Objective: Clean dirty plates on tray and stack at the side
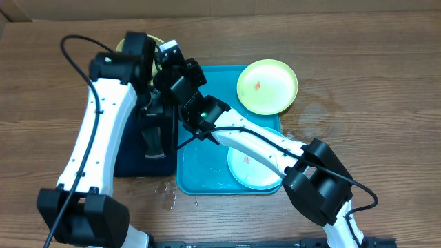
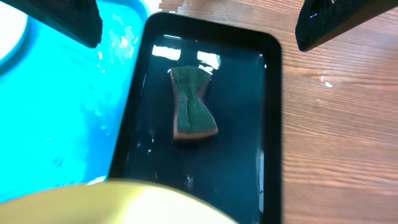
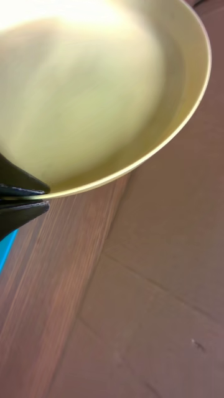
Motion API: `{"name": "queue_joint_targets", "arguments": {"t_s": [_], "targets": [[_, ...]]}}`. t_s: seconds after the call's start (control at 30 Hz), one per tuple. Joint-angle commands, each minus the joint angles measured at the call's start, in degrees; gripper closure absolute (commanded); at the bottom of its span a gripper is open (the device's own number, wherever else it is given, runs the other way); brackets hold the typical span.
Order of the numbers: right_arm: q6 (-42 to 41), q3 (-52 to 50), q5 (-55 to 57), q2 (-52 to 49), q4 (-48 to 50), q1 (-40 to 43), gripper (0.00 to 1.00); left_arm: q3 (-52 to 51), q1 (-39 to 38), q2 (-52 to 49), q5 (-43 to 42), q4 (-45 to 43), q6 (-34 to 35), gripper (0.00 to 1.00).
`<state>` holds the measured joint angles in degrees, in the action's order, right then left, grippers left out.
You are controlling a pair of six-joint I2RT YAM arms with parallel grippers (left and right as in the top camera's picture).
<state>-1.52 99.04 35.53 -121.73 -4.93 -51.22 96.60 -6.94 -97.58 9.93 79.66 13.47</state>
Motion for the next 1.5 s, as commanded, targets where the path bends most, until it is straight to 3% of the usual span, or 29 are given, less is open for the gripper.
{"name": "queue_joint_targets", "arguments": {"t_s": [0.0,0.3,0.5,0.83,1.23,1.47], "targets": [[-6.78,1.81,-4.79,4.28,0.09,-2.75,0.96,9.38,0.76,4.55,0.57,0.17,2.86,0.00],[-11.39,1.81,-8.35,6.19,-7.89,0.04,0.96,13.86,0.94,18.82,-0.33,0.79,2.82,0.00],[-19.23,1.81,-14.53,12.83,-18.18,5.64,0.96,13.86,0.94,21.77,-0.37,1.57,2.84,0.00],[-22.75,1.81,-35.30,23.93,-42.95,25.00,0.96,13.81,0.94,19.87,-0.39,1.55,2.84,0.00],[-22.71,1.40,-35.65,24.04,-64.43,52.17,0.96,13.79,0.92,18.12,-0.39,1.55,2.84,0.00],[-22.56,-1.49,-35.60,23.98,-67.60,65.22,0.96,13.79,0.92,18.10,-0.37,1.57,2.84,0.00]]}}
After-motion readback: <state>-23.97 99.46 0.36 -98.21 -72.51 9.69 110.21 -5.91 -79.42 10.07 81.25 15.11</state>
